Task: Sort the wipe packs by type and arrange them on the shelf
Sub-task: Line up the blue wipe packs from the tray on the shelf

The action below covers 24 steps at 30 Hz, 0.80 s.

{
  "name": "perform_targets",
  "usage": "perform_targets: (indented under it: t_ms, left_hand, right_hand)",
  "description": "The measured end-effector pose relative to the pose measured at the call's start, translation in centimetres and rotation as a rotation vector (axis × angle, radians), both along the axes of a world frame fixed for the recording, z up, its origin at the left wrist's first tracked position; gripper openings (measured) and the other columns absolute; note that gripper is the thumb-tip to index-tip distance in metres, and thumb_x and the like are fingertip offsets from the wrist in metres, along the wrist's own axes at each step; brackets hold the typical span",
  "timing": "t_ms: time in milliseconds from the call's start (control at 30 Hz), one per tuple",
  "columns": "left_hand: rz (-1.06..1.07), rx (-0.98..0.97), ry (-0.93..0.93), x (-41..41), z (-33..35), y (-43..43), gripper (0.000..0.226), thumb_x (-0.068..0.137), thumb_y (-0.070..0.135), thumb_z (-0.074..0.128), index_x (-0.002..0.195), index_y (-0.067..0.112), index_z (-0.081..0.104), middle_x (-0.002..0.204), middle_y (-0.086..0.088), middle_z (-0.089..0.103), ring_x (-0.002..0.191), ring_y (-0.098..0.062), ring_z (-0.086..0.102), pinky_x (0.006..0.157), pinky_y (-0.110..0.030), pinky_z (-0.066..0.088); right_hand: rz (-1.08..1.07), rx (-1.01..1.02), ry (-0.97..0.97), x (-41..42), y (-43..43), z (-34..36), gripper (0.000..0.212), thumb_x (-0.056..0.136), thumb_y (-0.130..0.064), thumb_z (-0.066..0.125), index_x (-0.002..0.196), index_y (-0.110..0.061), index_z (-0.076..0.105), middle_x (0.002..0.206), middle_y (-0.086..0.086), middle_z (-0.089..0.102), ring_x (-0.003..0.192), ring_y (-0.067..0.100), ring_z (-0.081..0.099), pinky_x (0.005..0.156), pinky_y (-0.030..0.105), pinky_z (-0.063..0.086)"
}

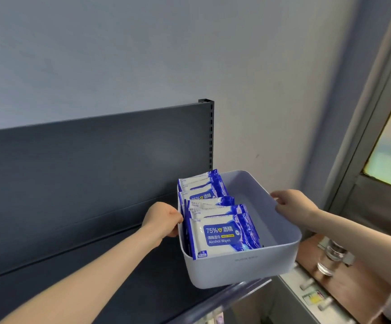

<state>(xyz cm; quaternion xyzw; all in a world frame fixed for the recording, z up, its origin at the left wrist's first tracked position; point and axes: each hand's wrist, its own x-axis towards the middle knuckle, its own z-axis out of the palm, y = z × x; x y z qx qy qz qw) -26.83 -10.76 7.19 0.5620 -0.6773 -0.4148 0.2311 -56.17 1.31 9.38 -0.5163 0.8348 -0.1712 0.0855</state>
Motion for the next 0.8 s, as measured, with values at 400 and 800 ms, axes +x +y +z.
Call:
perform_targets:
  t_ms: [400,800]
  left_hand:
    - [0.031,0.030,-0.007,-1.6,-2.4,-2.9,0.014,0.086,0.009,0.063,0.076,0.003,0.069,0.077,-0.007,0.072,0.073,-0.020,0.071,0.071,-0.039,0.061]
    - [0.201,0.070,-0.040,-6.8,-5.3,-0.5,0.017,0.086,0.011,0.062,0.072,0.005,0.068,0.076,-0.002,0.072,0.071,-0.019,0.071,0.069,-0.041,0.061]
  right_hand:
    - [0.044,0.005,-0.038,-2.4,-4.4,-3.9,0.040,0.081,-0.007,0.047,0.115,-0.022,0.065,0.102,0.000,0.069,0.090,0.019,0.062,0.075,0.030,0.051]
    - [0.184,0.034,-0.070,-8.4,-7.0,-7.6,0.044,0.083,-0.009,0.045,0.121,-0.024,0.060,0.107,0.001,0.069,0.097,0.023,0.062,0.076,0.033,0.051]
